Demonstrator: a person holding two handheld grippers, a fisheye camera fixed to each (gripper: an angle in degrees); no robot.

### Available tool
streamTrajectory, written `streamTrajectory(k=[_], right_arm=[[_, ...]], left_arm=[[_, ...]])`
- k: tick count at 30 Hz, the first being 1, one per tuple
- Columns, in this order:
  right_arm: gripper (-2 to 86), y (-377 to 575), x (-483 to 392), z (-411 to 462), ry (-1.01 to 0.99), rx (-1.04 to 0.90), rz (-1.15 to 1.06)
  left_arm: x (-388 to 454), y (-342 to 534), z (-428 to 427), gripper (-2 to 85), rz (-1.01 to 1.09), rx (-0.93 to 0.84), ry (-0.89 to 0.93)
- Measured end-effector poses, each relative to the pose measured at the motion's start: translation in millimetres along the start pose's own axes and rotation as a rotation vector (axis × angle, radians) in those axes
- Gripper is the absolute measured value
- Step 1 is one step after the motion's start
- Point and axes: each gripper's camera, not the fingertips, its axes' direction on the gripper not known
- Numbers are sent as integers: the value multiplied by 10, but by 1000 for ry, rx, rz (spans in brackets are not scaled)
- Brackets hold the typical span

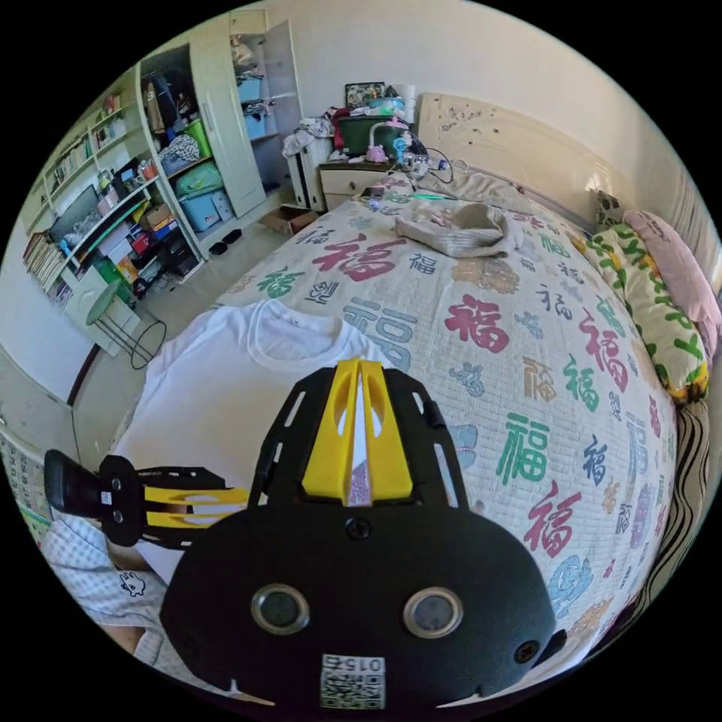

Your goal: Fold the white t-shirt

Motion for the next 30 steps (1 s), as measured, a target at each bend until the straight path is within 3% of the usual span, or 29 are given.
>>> streamTrajectory(k=[4,8,14,19,25,26,30], right_arm=[[-4,-107,-789,403,-48,-67,-180],[43,51,-1187,561,-66,-124,-302],[75,745,-821,107,-125,-24,-295],[82,1584,-746,220,-180,-98,-370],[45,2026,-806,570,-97,-131,-436],[7,2066,-775,541,-93,-111,-429],[0,2219,-675,505,-138,-82,-429]], left_arm=[[-270,297,-196,11,-88,-60,58],[-292,423,-297,19,-36,-141,54],[-508,65,-603,62,18,-68,-125],[-990,-562,-147,74,-85,-140,-227],[-1381,-904,557,28,-178,-353,-175],[-1374,-928,513,17,-176,-328,-164],[-1284,-965,265,8,-128,-274,-172]])
